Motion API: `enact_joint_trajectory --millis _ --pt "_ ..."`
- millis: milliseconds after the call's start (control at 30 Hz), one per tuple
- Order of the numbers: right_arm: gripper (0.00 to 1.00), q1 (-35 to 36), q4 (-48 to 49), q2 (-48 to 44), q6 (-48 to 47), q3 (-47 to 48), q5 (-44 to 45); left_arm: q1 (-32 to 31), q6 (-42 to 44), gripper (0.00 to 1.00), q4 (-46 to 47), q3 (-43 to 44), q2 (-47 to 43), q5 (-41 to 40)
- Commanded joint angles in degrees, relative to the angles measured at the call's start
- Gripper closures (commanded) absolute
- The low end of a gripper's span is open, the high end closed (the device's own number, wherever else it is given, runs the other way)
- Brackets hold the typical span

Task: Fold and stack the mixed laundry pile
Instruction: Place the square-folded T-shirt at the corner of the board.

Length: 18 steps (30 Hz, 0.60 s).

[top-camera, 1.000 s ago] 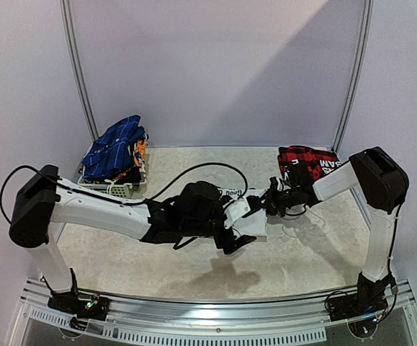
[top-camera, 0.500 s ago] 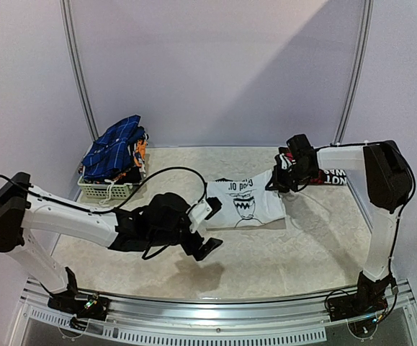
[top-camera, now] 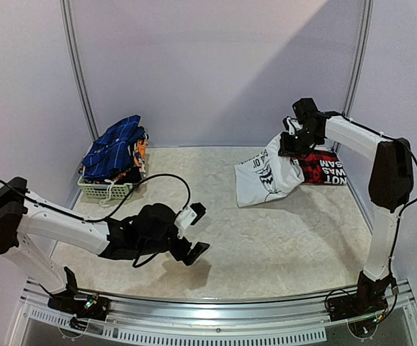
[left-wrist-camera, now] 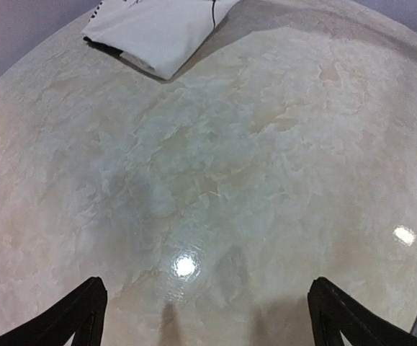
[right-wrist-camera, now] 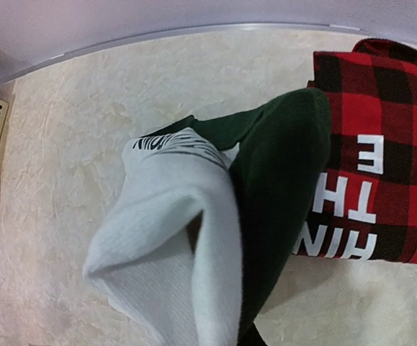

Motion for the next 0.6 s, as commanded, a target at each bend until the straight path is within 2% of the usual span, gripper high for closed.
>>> enact_joint_trajectory --millis 0,300,567 --pt "1.00 -1.06 -4.92 2.90 -3.43 5.65 5.79 0.79 -1.56 0.00 3.44 -2.22 -0.52 -0.29" --pt "1.00 -1.83 -9.32 6.40 -8.08 17.30 11.90 0.80 -2.11 0.01 6.18 -3.98 0.70 1.16" --pt "1.00 -3.40 -9.83 6.73 -11.76 21.62 16.34 0.80 -2.54 0.00 8.13 -4.80 1.93 2.42"
